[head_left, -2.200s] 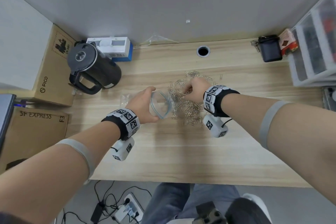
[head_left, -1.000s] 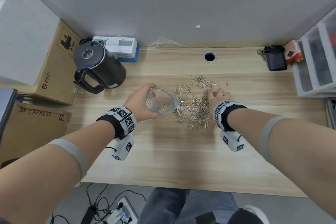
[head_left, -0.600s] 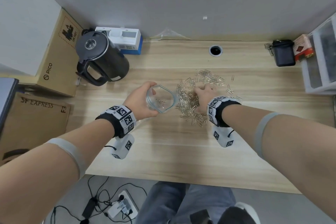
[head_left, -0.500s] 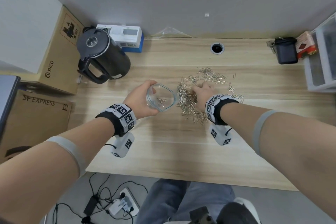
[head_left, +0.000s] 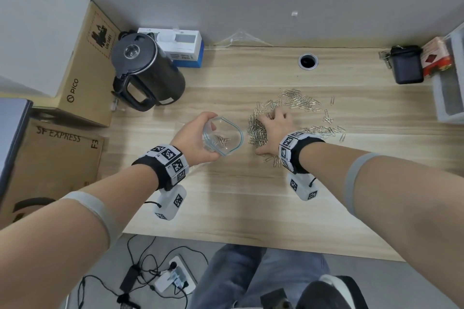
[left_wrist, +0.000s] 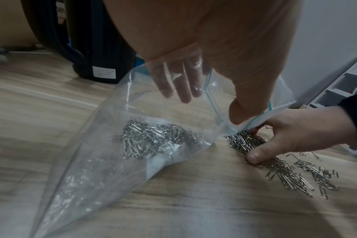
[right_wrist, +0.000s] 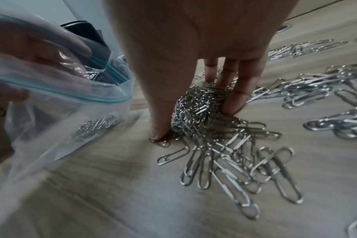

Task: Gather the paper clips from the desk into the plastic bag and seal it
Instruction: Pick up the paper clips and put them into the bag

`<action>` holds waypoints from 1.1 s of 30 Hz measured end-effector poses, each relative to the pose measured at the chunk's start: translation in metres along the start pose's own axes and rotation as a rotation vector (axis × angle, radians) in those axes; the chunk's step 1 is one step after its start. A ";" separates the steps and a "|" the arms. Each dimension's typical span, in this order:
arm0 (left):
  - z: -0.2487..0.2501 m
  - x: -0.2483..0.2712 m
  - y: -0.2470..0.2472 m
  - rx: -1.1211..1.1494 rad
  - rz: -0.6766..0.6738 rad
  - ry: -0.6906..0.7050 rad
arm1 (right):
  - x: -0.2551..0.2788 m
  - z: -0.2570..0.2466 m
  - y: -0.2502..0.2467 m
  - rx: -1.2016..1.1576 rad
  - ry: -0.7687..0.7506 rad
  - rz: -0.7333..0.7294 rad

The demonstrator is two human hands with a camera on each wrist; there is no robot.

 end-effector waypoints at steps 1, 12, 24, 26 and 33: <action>-0.001 0.000 0.001 0.004 0.001 -0.001 | -0.001 -0.001 0.000 0.007 -0.007 0.004; -0.004 0.000 0.004 0.016 0.000 0.004 | -0.003 -0.006 0.000 -0.044 -0.049 0.054; -0.003 0.002 0.007 0.024 0.005 -0.001 | -0.014 -0.016 0.002 -0.009 -0.205 -0.015; -0.003 0.003 0.007 0.018 0.001 -0.004 | -0.012 -0.014 0.002 -0.036 -0.216 0.003; 0.002 0.004 0.008 0.012 -0.001 -0.008 | -0.003 -0.001 -0.002 -0.147 -0.172 0.057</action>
Point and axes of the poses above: each hand's wrist, its own x-axis away from the middle knuckle, its own y-axis out of the palm, z = x × y, the point moved 3 cm from there along -x, towards the middle knuckle, and after that the axes turned 8 degrees about -y, right-handed, at the moved point
